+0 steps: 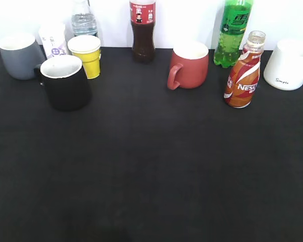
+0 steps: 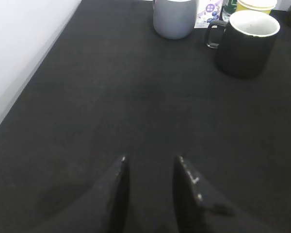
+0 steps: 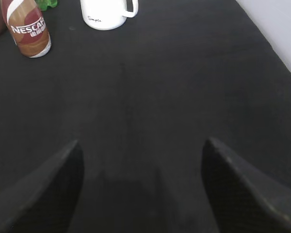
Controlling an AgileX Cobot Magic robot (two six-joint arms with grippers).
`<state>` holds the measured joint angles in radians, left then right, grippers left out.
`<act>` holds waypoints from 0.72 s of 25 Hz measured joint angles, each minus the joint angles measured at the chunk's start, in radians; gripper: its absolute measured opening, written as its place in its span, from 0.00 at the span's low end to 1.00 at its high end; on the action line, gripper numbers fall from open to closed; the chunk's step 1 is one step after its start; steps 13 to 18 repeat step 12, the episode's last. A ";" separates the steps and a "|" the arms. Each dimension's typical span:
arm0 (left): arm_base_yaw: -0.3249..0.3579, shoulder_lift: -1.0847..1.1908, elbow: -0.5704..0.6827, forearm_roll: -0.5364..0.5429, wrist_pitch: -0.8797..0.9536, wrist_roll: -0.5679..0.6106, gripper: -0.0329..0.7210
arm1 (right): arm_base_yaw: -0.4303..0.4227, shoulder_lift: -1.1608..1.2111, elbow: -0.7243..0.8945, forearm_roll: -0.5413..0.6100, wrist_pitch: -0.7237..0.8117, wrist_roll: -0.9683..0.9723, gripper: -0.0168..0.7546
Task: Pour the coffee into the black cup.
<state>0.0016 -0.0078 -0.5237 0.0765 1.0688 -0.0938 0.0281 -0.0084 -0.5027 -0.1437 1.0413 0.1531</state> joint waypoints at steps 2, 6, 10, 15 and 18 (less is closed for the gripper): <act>0.000 0.000 0.000 0.000 0.000 0.000 0.36 | 0.000 0.000 0.000 0.000 0.000 0.000 0.78; 0.000 0.000 0.000 0.000 0.000 0.000 0.36 | 0.000 0.000 0.000 0.000 0.000 0.000 0.78; 0.000 0.000 0.000 0.000 0.000 0.000 0.36 | 0.000 0.000 0.000 0.000 0.000 0.000 0.78; 0.000 0.000 0.000 0.000 0.000 0.000 0.36 | 0.000 0.000 0.000 0.000 0.000 0.000 0.78; 0.000 0.000 0.000 0.000 0.000 0.000 0.36 | 0.000 0.000 0.000 0.000 0.000 0.000 0.78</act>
